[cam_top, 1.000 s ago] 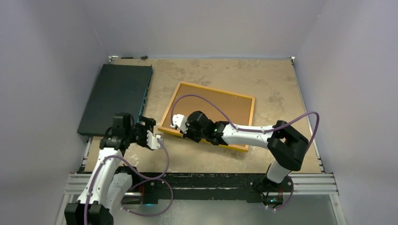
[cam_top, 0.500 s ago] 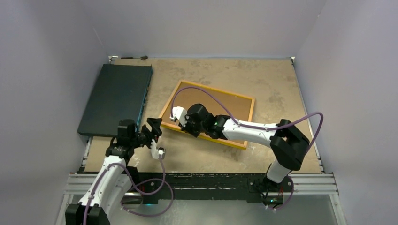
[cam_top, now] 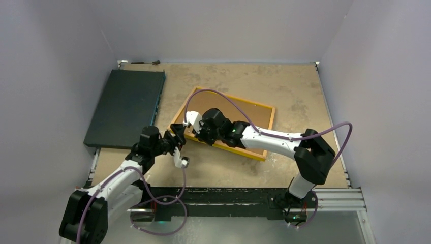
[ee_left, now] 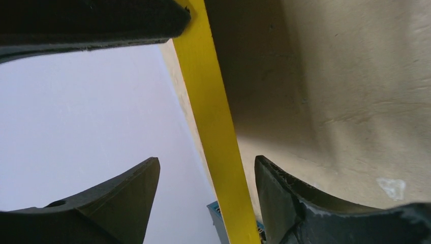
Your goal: Put the photo into the frame
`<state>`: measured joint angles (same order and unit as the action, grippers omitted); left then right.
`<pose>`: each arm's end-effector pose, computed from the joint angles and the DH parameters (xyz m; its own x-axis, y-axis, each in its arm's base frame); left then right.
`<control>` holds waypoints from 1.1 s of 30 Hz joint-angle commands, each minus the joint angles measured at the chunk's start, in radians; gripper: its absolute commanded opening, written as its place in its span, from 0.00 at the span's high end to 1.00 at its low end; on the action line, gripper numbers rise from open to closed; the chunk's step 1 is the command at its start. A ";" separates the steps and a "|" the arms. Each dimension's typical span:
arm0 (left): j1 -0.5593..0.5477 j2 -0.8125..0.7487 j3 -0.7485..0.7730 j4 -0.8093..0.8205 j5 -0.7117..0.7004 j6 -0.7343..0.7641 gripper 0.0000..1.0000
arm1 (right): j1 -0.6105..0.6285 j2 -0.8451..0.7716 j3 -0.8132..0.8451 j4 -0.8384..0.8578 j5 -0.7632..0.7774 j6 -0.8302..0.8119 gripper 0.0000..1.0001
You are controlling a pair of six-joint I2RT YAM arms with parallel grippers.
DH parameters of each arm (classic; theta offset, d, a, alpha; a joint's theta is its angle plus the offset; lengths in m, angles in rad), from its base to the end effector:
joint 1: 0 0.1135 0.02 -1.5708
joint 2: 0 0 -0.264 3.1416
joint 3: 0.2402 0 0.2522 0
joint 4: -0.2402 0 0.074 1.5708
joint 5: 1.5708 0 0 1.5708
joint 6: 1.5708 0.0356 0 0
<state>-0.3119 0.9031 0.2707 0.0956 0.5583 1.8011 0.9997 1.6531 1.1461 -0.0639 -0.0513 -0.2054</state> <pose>0.1647 -0.0729 0.1711 0.7863 0.6141 -0.0676 0.3155 -0.3052 0.8985 0.2023 0.3183 0.2509 -0.1099 -0.5478 -0.8294 -0.9049 0.4002 -0.1445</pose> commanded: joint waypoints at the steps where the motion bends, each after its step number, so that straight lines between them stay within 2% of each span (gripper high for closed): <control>1: -0.013 0.025 0.018 0.161 -0.084 -0.089 0.36 | -0.028 -0.066 0.083 0.084 -0.034 0.019 1.00; 7: -0.031 0.052 0.011 0.264 -0.124 -0.177 0.51 | -0.067 -0.075 0.107 0.088 -0.107 0.050 1.00; 12: -0.049 0.071 0.030 0.278 -0.138 -0.206 0.62 | -0.077 -0.075 0.131 0.073 -0.127 0.064 0.99; 13: -0.052 0.071 0.035 0.280 -0.140 -0.214 0.64 | -0.076 -0.075 0.136 0.067 -0.125 0.062 0.93; 18: -0.060 0.068 0.064 0.270 -0.155 -0.257 0.89 | -0.083 -0.100 0.141 0.065 -0.084 0.036 0.66; 22: -0.059 0.059 0.109 0.212 -0.162 -0.306 0.92 | -0.086 -0.187 0.102 0.080 -0.075 -0.035 0.56; 23: -0.059 0.053 0.123 0.185 -0.161 -0.318 0.92 | -0.086 -0.222 0.073 0.094 -0.069 -0.062 0.48; 25: -0.059 0.039 0.163 0.129 -0.152 -0.351 0.92 | -0.086 -0.292 0.008 0.130 -0.039 -0.081 0.41; 31: -0.060 0.025 0.307 -0.092 -0.133 -0.417 0.93 | -0.083 -0.416 -0.074 -0.005 0.021 -0.250 0.36; 32: -0.059 0.021 0.317 -0.127 -0.136 -0.423 0.93 | -0.083 -0.426 -0.075 -0.028 0.029 -0.263 0.16; 33: -0.060 0.018 0.325 -0.144 -0.139 -0.425 0.93 | -0.081 -0.441 -0.078 -0.043 0.032 -0.273 0.03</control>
<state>-0.3717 0.9623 0.5022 0.0326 0.4095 1.4509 0.9161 1.2377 1.0962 -0.0116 -0.0689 -0.3626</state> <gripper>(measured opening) 0.240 0.771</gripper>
